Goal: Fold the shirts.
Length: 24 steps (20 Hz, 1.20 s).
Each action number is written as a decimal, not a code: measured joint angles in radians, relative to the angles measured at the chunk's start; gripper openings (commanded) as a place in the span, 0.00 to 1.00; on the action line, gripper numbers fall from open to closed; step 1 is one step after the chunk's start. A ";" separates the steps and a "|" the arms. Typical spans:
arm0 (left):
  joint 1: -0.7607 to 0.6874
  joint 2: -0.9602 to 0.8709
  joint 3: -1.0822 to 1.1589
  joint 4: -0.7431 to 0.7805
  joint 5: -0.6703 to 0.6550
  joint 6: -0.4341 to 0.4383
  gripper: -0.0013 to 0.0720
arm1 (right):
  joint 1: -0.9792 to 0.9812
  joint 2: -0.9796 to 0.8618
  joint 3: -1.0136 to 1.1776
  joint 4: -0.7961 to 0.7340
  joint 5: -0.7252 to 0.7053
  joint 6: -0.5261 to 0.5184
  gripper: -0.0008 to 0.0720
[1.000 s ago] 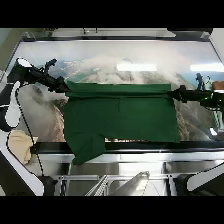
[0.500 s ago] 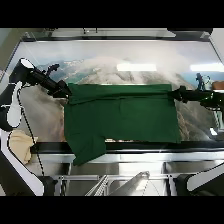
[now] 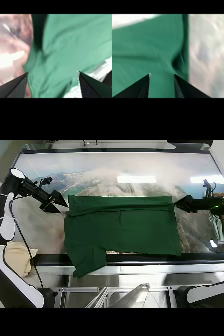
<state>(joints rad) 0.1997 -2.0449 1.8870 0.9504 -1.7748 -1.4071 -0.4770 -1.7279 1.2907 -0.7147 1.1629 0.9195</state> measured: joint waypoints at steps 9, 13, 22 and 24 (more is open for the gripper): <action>0.012 0.479 -0.861 -0.002 0.220 0.134 0.99 | -0.125 0.237 -0.371 -0.278 0.146 0.162 0.69; 0.050 0.655 -1.162 -0.003 0.333 0.163 0.99 | -0.167 0.263 -0.536 -0.249 0.174 0.126 0.65; 0.106 0.878 -1.373 -0.004 0.448 0.169 0.99 | -0.179 0.267 -0.617 -0.153 0.165 0.051 0.56; 0.083 0.889 -1.397 -0.004 0.472 0.169 0.99 | -0.179 0.267 -0.619 -0.125 0.147 0.039 0.48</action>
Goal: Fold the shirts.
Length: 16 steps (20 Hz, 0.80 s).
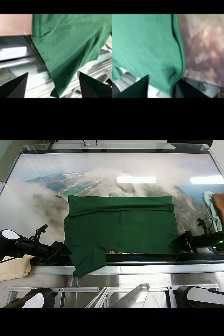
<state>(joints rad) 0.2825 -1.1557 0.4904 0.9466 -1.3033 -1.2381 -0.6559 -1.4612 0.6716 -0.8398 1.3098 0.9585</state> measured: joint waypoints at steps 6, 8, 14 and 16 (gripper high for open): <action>-0.099 0.011 -0.027 -0.031 0.072 -0.002 0.98 | 0.044 0.002 -0.001 0.039 -0.009 -0.009 0.48; -0.122 0.011 -0.029 -0.046 0.089 -0.002 0.98 | 0.069 0.002 -0.001 0.045 -0.009 -0.009 0.48; -0.144 0.011 -0.048 -0.087 0.117 0.018 0.67 | 0.097 0.002 -0.002 0.055 -0.005 -0.014 0.48; -0.146 0.011 -0.089 -0.153 0.146 0.064 0.60 | 0.098 0.002 -0.002 0.056 -0.003 -0.015 0.48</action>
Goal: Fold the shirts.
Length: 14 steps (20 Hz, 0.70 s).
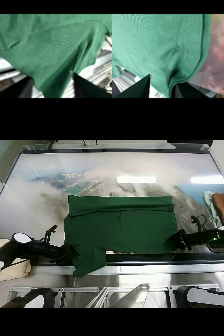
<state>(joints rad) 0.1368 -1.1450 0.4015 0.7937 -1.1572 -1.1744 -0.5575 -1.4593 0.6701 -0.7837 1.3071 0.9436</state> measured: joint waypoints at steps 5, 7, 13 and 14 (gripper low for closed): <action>0.000 0.000 -0.085 -0.103 -0.010 0.060 0.60 | -0.002 0.000 0.000 0.003 0.012 -0.002 0.48; 0.000 0.001 -0.097 -0.114 -0.016 0.069 0.60 | -0.010 0.000 0.000 0.001 0.023 -0.002 0.48; -0.001 0.000 -0.108 -0.126 -0.024 0.080 0.30 | -0.097 0.000 -0.019 -0.072 0.070 0.004 0.48; -0.001 0.000 -0.108 -0.126 -0.024 0.080 0.30 | -0.116 0.000 -0.030 -0.076 0.072 0.006 0.48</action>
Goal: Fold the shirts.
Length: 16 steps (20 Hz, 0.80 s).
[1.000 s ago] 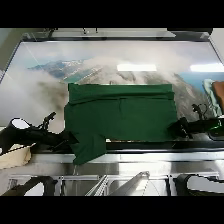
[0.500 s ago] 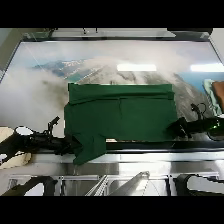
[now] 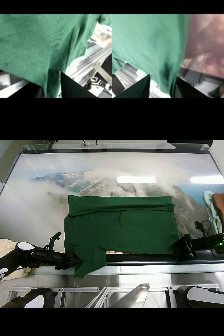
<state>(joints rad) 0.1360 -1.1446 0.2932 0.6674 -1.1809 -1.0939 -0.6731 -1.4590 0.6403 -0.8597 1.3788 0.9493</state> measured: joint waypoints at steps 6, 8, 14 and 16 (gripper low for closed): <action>0.000 0.000 0.000 -0.005 0.011 0.003 0.06 | -0.041 0.000 -0.032 0.049 -0.013 -0.031 0.03; 0.000 0.000 0.011 -0.006 -0.001 0.003 0.06 | -0.045 0.000 -0.029 0.058 -0.004 -0.037 0.03; 0.000 0.051 0.188 -0.007 -0.111 -0.019 0.06 | -0.049 0.005 0.124 0.113 0.083 0.002 0.03; 0.000 0.067 0.280 -0.007 -0.116 -0.033 0.06 | -0.039 0.006 0.192 0.195 0.110 0.011 0.03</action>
<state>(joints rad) 0.1360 -1.0775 0.5735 0.6601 -1.2968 -1.1271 -0.7124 -1.4525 0.8322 -0.6643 1.4891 0.9607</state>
